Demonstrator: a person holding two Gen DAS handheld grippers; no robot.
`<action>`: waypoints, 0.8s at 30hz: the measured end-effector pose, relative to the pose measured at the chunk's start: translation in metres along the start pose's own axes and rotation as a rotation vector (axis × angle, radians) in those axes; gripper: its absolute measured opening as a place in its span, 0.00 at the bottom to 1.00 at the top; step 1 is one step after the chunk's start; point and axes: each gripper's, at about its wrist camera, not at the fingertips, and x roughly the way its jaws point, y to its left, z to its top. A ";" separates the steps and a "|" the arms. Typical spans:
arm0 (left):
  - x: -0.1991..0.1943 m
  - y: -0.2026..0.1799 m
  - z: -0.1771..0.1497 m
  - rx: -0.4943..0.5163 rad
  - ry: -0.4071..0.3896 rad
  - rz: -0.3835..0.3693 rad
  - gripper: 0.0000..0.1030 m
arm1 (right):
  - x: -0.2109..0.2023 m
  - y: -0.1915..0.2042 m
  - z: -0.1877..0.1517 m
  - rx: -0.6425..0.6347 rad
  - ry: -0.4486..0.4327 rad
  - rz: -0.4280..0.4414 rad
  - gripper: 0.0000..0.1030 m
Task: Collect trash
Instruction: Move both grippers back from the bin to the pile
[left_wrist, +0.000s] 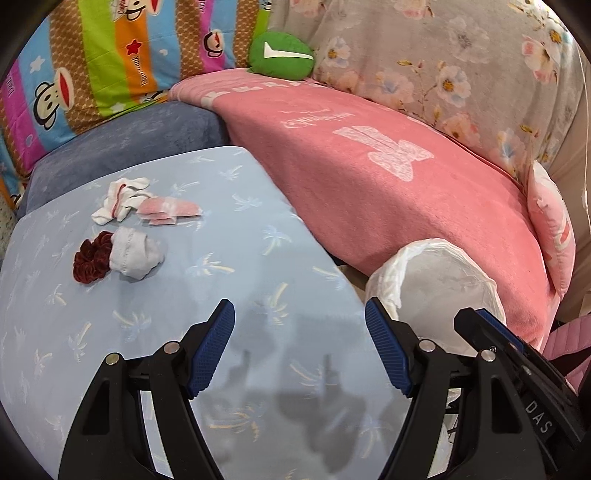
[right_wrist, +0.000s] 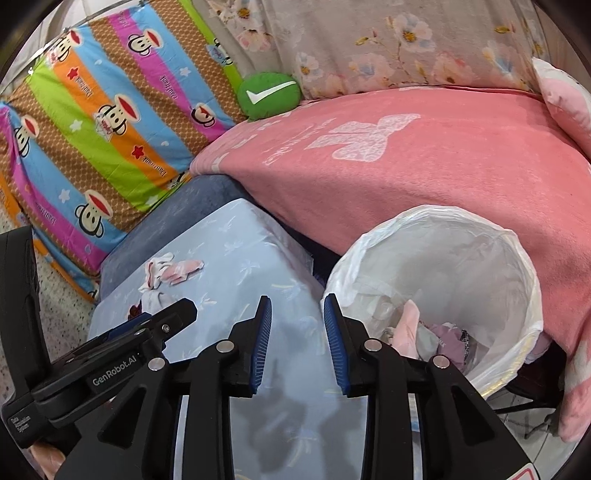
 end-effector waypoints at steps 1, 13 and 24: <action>-0.001 0.005 0.000 -0.008 -0.001 0.003 0.68 | 0.002 0.005 -0.001 -0.009 0.004 0.001 0.31; -0.003 0.070 -0.009 -0.113 0.003 0.064 0.75 | 0.029 0.062 -0.013 -0.108 0.054 0.015 0.39; 0.000 0.157 -0.014 -0.217 0.011 0.169 0.75 | 0.071 0.127 -0.023 -0.212 0.107 0.051 0.45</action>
